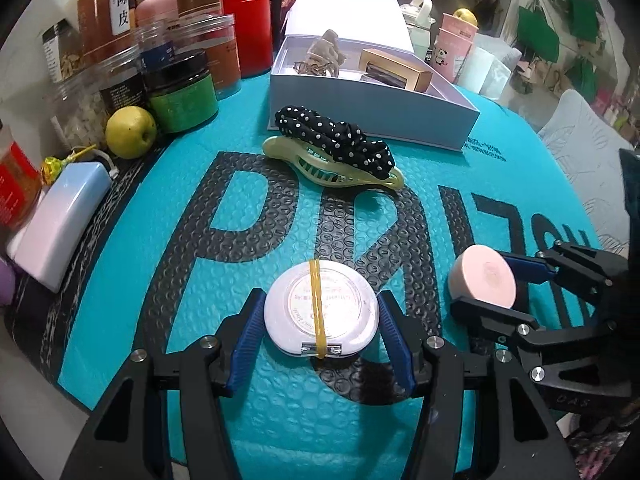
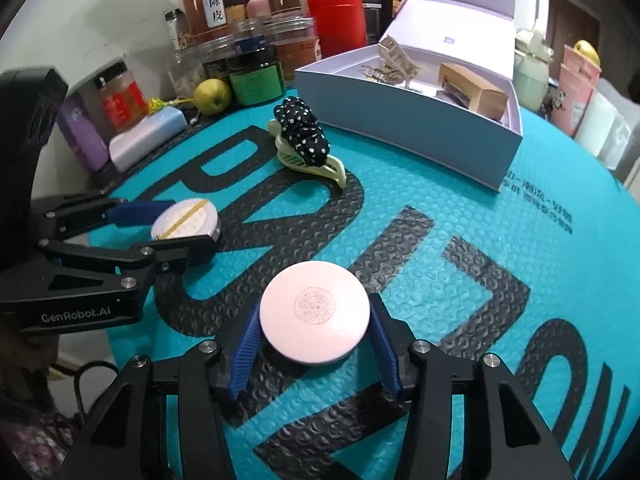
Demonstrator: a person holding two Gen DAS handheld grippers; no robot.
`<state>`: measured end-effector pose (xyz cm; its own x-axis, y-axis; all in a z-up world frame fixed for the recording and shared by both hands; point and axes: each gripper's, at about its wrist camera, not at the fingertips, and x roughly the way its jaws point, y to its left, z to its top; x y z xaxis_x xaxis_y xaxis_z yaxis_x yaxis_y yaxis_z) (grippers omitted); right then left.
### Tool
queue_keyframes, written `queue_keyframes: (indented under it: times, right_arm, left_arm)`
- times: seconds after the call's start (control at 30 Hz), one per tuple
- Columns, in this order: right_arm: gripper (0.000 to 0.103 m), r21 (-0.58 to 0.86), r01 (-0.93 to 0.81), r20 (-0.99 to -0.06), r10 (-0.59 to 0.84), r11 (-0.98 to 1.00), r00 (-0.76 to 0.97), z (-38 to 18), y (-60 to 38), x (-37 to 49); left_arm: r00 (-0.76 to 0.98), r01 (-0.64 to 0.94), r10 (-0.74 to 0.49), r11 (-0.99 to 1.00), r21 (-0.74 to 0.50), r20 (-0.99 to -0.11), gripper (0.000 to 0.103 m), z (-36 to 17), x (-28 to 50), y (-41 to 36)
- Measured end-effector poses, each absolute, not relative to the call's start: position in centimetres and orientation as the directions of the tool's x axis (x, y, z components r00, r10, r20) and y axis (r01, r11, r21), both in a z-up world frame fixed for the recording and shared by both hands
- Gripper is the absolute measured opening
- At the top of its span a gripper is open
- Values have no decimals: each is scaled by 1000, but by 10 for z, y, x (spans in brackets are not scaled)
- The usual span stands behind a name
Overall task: Organize rigid objects
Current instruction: 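Close the right tool on the pink compact while the left tool grasps the white compact, then carry the pink compact with the right tool and white compact with the left tool into the box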
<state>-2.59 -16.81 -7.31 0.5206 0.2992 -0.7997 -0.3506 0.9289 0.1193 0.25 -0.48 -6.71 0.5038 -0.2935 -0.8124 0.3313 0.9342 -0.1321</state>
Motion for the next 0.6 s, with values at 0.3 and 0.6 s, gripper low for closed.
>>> queue_keyframes:
  times: [0.3, 0.6]
  right_arm:
    - [51, 216, -356, -781, 379, 909, 496, -67, -177, -25]
    - [51, 218, -363, -762, 391, 906, 517, -52, -188, -31]
  left_arm:
    - [542, 313, -293, 940, -135, -788, 56, -55, 1, -6]
    - [525, 329, -364, 920, -210, -770, 56, -48, 0, -20]
